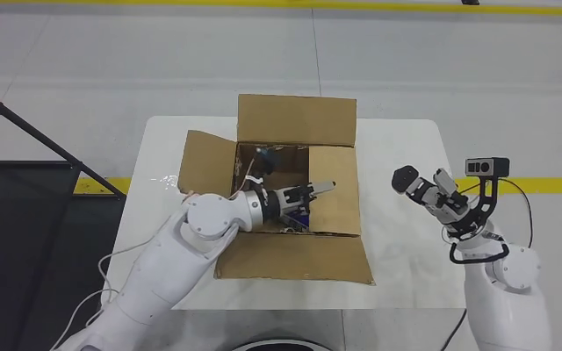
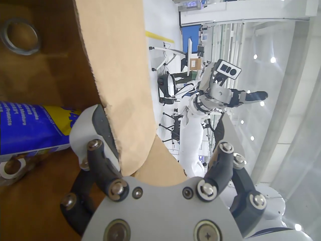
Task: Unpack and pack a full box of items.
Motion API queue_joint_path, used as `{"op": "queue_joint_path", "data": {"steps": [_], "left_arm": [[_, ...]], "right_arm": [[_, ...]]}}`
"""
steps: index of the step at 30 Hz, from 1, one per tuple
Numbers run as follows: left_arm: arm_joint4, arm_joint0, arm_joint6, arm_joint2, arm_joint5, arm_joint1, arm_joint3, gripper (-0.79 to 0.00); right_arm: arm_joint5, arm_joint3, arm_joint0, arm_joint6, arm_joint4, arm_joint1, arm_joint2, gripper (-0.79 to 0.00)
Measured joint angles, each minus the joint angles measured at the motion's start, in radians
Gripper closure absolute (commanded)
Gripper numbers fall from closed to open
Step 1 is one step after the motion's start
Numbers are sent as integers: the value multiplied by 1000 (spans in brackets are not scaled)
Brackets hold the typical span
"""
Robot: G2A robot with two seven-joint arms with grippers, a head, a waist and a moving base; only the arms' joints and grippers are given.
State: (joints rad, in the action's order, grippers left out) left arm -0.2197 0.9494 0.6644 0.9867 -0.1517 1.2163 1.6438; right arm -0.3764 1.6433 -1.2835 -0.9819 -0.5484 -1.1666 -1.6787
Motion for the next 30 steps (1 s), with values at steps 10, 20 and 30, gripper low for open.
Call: {"op": "queue_joint_path", "data": {"steps": [10, 20, 30], "left_arm": [[-32, 7, -33, 24, 45, 5, 46, -785], [-41, -35, -70, -15, 50, 25, 54, -785], [-36, -96, -110, -69, 54, 51, 48, -785]], "right_arm": [[78, -70, -13, -76, 71, 14, 34, -785], [98, -117, -37, -145, 50, 18, 94, -785], [57, -128, -45, -192, -8, 20, 131, -785]]}}
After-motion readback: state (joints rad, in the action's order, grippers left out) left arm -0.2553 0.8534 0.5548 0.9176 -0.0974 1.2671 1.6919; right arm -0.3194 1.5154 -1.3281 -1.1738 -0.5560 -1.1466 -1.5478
